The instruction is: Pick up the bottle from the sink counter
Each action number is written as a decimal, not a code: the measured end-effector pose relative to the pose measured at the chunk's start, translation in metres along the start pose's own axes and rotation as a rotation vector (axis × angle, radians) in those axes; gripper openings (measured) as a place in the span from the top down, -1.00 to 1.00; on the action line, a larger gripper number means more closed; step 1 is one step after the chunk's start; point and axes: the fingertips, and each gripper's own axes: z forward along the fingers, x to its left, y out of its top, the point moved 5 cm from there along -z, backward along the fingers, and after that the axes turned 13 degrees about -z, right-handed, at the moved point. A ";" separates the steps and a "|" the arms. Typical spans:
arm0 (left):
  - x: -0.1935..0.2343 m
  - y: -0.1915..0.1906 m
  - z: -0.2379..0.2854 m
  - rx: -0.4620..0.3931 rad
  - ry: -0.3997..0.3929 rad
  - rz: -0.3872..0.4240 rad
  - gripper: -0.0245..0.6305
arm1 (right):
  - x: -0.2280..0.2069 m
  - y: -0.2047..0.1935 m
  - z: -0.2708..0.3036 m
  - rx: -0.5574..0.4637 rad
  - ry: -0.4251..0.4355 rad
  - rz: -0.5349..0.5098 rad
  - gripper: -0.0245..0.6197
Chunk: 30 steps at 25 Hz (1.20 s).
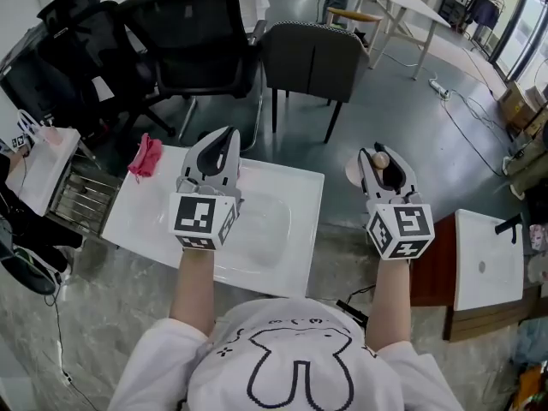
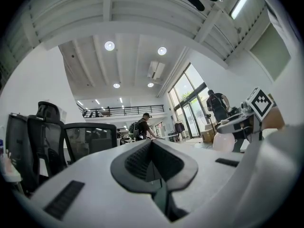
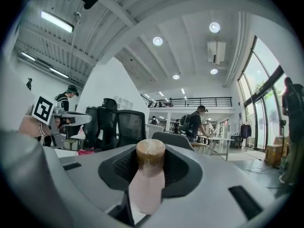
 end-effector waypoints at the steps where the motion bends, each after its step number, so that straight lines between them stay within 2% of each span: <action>1: 0.000 0.001 0.000 -0.002 0.001 0.000 0.90 | -0.004 0.002 -0.004 -0.002 -0.011 -0.002 0.48; 11: -0.004 0.009 0.002 -0.032 0.002 0.023 0.90 | -0.027 0.019 -0.024 -0.041 -0.100 -0.025 0.48; 30: -0.006 0.020 0.005 -0.064 -0.004 0.040 0.90 | -0.024 0.030 -0.021 -0.085 -0.095 -0.018 0.48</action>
